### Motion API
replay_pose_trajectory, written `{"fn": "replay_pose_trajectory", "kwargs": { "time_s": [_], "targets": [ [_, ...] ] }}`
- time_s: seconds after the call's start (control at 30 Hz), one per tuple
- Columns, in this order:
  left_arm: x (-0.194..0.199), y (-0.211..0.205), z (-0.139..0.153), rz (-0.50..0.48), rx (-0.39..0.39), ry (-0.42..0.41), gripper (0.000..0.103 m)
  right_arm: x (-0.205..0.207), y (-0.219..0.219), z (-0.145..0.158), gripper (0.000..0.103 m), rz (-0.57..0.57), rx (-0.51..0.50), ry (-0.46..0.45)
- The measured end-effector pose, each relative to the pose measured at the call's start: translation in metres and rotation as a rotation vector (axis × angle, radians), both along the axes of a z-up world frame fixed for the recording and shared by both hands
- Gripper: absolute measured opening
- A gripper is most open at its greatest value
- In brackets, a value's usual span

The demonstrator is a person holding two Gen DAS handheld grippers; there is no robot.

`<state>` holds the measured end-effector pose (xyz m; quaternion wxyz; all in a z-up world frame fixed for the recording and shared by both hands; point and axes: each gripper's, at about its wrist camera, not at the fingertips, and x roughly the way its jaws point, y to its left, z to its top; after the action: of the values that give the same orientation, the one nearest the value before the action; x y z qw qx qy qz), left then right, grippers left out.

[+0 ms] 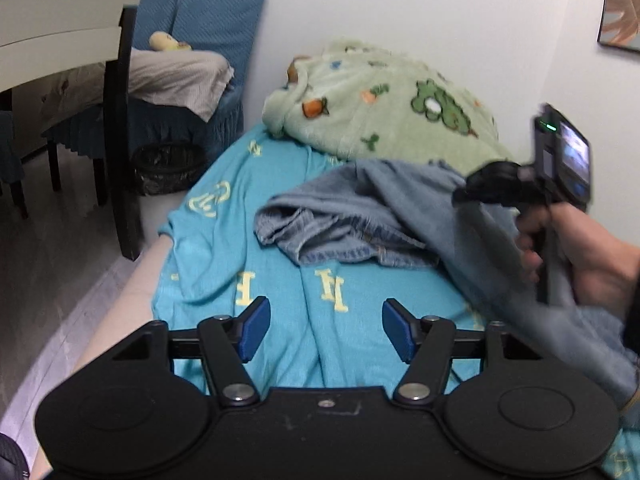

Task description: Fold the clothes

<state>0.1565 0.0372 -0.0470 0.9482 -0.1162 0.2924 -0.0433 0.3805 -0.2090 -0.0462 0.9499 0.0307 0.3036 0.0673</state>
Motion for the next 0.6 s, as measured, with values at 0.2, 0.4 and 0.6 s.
{"fn": "replay_pose_trajectory", "kwargs": {
  "time_s": [0.2, 0.4, 0.6],
  "targets": [
    [-0.011, 0.012, 0.018, 0.043, -0.084, -0.063, 0.057, -0.093, 0.018, 0.044, 0.002, 0.155, -0.013, -0.067],
    [-0.02, 0.022, 0.033, 0.049, -0.177, -0.114, 0.057, -0.184, 0.024, 0.055, 0.002, 0.254, -0.021, -0.052],
    [-0.025, 0.023, 0.039, 0.01, -0.223, -0.136, 0.057, -0.256, 0.019, 0.025, 0.002, 0.285, -0.077, 0.054]
  ]
}}
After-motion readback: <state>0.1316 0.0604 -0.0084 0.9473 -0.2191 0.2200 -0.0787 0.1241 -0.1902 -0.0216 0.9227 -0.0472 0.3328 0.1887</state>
